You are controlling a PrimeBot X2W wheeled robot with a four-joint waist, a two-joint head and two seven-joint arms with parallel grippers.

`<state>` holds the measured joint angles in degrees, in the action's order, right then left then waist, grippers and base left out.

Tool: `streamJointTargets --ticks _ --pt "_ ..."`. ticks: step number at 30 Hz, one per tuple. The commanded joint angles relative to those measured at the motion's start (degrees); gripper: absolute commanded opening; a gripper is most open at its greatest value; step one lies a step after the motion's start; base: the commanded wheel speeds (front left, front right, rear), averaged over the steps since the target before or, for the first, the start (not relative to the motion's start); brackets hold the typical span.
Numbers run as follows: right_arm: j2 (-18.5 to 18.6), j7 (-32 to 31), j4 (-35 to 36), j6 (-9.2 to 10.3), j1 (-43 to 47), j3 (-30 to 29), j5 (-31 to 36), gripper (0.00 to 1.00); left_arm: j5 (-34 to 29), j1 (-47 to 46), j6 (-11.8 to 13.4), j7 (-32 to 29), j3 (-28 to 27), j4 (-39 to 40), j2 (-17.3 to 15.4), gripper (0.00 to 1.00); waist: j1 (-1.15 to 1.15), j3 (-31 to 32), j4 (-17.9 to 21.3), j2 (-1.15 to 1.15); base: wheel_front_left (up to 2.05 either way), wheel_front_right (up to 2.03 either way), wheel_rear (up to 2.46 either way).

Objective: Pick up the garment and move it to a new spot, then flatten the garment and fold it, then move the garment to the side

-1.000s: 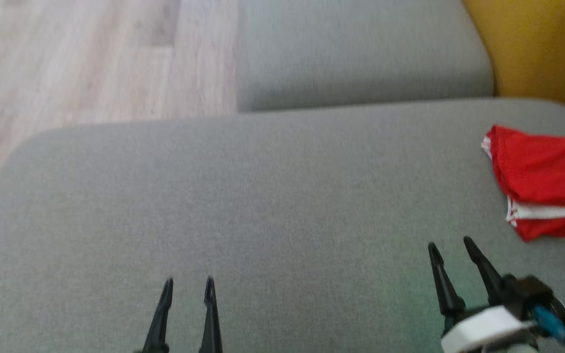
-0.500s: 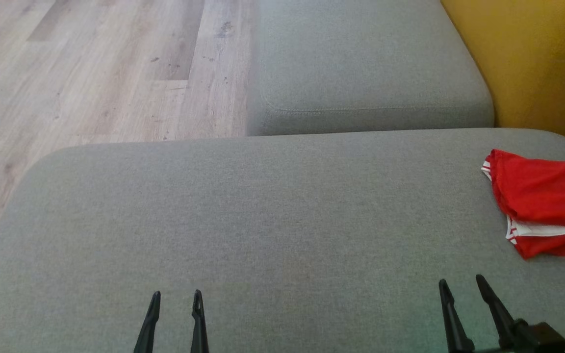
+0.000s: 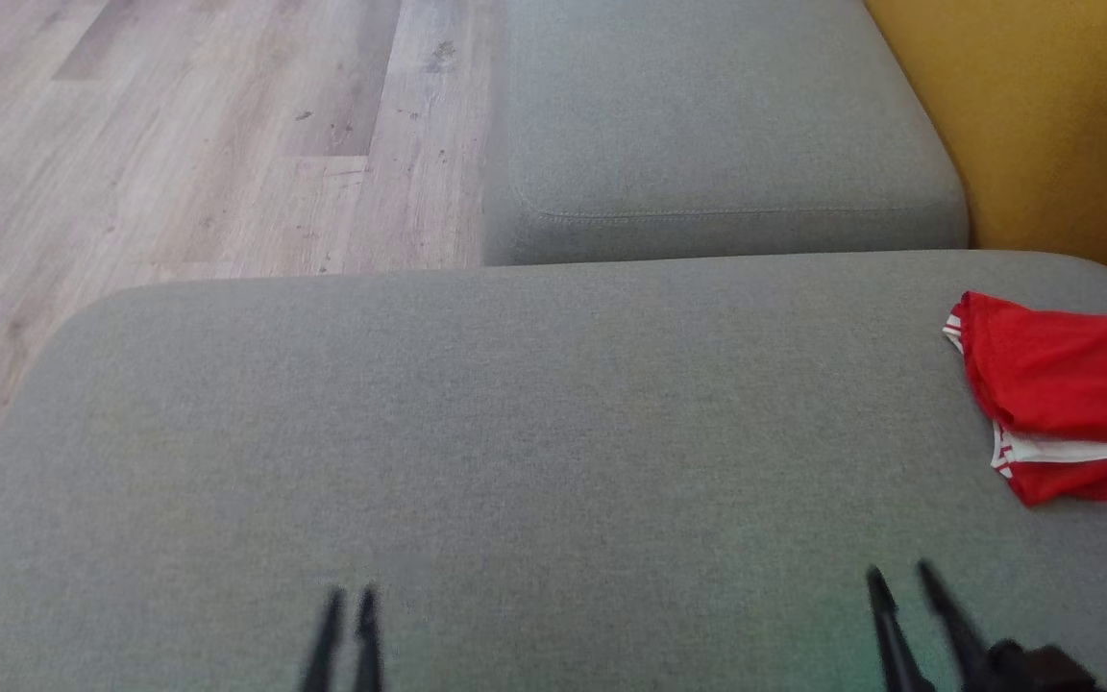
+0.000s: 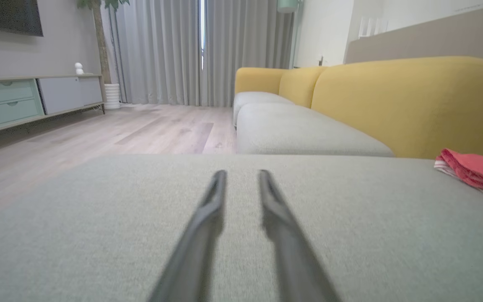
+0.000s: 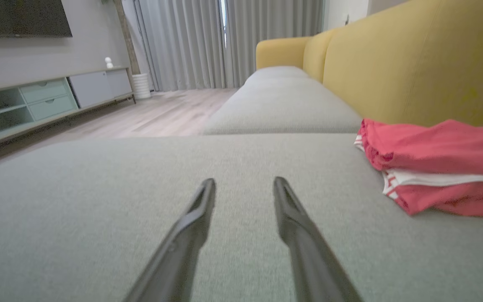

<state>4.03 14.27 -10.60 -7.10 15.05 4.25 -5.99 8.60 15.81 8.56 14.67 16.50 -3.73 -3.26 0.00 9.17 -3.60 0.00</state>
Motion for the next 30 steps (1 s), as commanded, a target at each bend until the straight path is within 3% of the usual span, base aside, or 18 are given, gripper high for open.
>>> streamJointTargets --ticks 1,30 --pt "0.0 -0.1 -1.1 0.00 0.1 0.1 -0.1 0.00 0.1 0.2 0.0 -0.1 0.1 -0.9 0.0 0.00 0.00 0.0 0.0 0.00 0.00 0.00 0.00" --pt "0.4 -3.8 -2.6 -0.08 -4.2 -1.2 -19.4 0.00 19.2 -4.2 -3.4 -3.5 -3.5 -4.1 -0.9 0.00 0.00 -2.0 0.8 0.00 0.00 0.00 0.00"
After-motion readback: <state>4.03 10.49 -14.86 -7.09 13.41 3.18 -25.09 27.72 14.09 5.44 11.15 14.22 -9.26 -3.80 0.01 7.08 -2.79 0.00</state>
